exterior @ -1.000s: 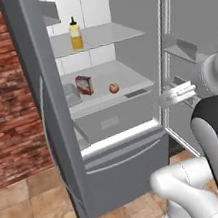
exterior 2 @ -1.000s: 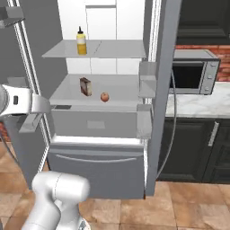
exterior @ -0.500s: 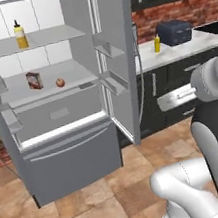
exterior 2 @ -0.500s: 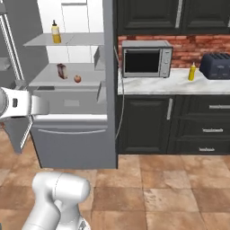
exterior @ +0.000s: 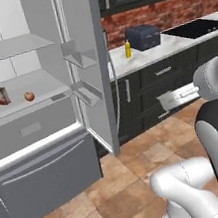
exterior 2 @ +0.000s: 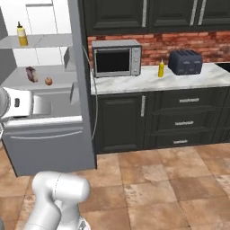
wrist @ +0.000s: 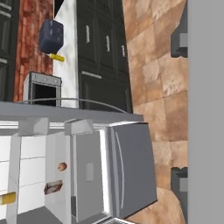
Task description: Place the mustard and mustard from the counter to the top shelf of the fridge. If the existing items in the fridge are on the top shelf, move them to other shelves.
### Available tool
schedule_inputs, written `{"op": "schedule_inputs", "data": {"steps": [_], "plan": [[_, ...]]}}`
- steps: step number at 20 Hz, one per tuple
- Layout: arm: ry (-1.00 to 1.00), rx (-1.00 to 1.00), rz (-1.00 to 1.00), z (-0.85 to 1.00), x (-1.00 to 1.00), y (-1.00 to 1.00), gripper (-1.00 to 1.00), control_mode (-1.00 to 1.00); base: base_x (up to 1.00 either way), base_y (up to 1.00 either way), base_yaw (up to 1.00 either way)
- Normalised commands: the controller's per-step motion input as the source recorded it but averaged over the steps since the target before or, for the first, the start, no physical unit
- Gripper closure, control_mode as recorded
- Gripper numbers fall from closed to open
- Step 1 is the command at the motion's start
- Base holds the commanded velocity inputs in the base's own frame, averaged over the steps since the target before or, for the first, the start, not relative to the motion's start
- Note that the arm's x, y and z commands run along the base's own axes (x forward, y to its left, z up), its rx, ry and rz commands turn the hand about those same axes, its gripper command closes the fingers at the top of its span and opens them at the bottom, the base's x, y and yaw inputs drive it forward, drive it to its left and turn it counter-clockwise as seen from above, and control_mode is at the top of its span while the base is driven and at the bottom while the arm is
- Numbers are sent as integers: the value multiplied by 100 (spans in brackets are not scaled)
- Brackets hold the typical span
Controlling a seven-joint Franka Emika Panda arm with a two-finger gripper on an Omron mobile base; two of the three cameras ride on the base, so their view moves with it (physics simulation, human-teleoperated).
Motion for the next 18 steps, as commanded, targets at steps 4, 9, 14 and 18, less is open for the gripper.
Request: {"op": "schedule_inputs", "data": {"steps": [4, 9, 14, 18], "plan": [[0, 0, 0, 0, 0, 0, -100, 100, 100, -94, -7], [0, 0, 0, 0, 0, 0, -100, 100, 100, -88, -11], [0, 0, 0, 0, 0, 0, -100, 100, 100, -85, -19], [0, 0, 0, 0, 0, 0, -100, 100, 100, -79, -18]]}}
